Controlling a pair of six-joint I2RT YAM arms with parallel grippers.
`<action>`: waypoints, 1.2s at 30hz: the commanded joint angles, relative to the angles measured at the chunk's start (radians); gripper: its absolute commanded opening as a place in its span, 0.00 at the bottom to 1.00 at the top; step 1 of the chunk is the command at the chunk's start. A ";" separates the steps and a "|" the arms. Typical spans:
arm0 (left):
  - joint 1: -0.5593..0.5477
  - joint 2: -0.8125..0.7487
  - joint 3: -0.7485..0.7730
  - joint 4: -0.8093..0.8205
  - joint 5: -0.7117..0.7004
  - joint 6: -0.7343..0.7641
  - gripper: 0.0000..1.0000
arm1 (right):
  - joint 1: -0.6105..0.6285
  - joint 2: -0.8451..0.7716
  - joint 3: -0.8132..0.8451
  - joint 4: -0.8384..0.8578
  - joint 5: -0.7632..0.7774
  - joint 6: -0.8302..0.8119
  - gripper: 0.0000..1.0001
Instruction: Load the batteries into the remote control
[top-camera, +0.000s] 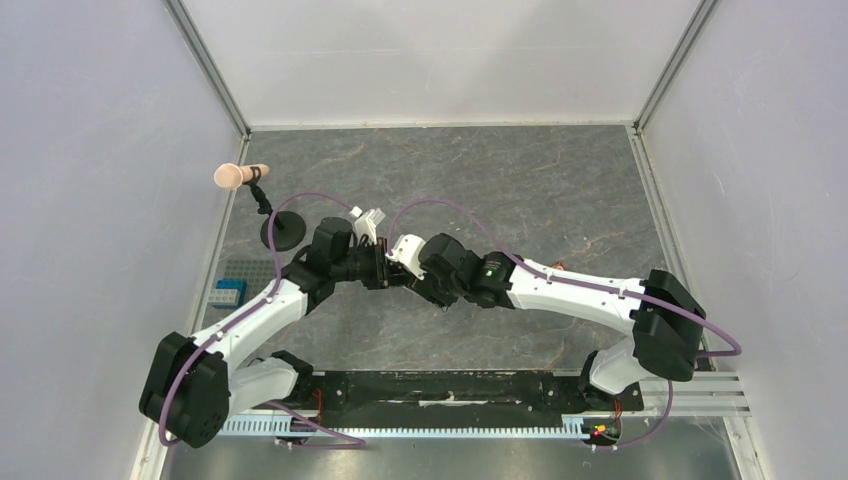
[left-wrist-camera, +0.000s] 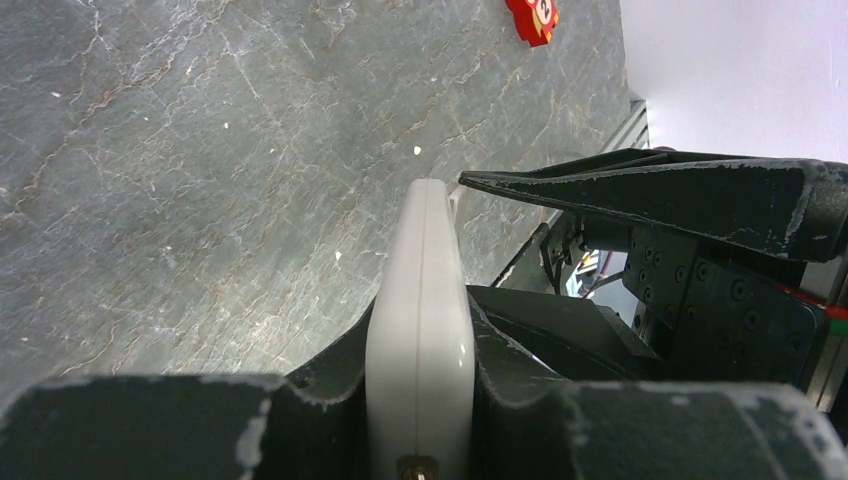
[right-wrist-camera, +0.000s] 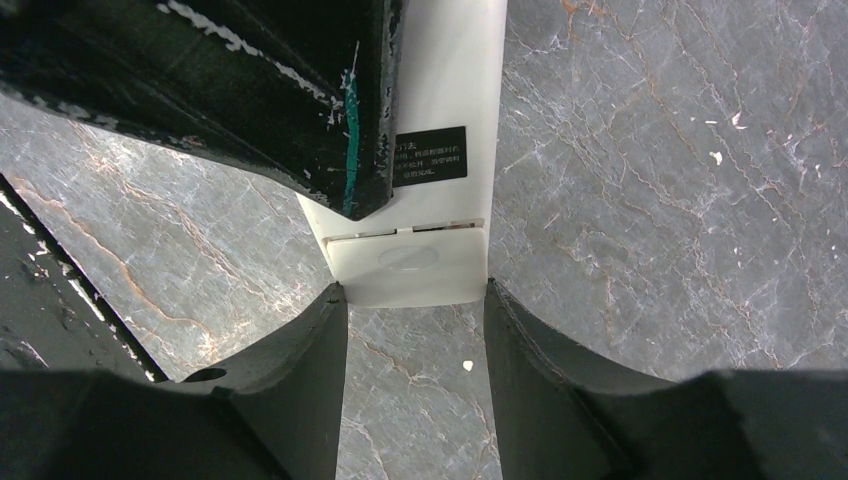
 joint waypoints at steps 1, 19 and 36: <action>-0.010 -0.001 0.024 0.099 0.125 -0.050 0.02 | -0.004 0.005 0.054 0.126 -0.012 0.012 0.42; -0.010 0.002 0.011 0.200 0.201 -0.158 0.02 | -0.027 0.013 0.054 0.105 -0.078 -0.032 0.51; -0.009 0.003 0.026 0.157 0.188 -0.125 0.02 | -0.028 0.019 0.074 0.084 -0.066 -0.027 0.58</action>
